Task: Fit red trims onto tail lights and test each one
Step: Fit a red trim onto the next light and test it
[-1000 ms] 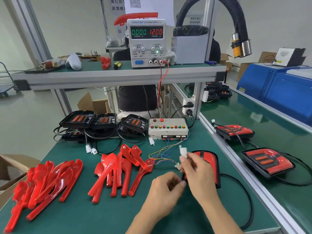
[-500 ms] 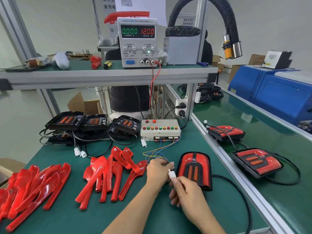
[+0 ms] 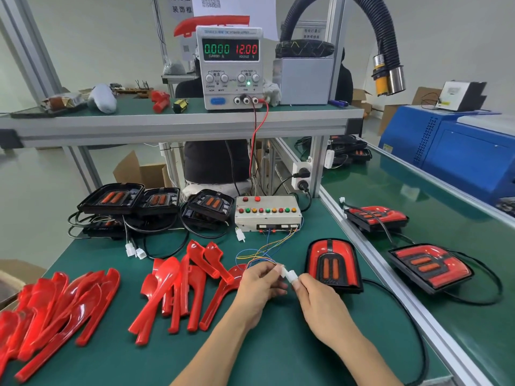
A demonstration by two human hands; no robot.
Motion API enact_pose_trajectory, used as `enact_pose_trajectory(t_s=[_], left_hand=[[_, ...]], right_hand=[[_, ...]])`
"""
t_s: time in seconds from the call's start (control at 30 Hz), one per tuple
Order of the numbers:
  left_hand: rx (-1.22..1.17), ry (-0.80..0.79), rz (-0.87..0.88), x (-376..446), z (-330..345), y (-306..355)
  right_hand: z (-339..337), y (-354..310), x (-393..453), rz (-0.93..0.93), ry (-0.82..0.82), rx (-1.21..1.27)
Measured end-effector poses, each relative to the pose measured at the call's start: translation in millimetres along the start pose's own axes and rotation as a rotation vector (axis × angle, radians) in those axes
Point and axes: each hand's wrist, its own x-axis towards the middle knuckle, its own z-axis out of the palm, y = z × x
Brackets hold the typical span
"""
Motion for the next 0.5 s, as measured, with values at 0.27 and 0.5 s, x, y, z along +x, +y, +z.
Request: enact_pose_trajectory(t_s=[0.27, 0.5], left_hand=[[-0.088, -0.066, -0.019, -5.2, -6.7, 2.5], [-0.171, -0.049, -0.087, -5.9, -8.3, 6.9]], right_hand=[[0.6, 0.8, 0.9, -0.020, -0.100, 0.065], [2.2, -0.2, -0.6, -0.026, -0.102, 0.088]])
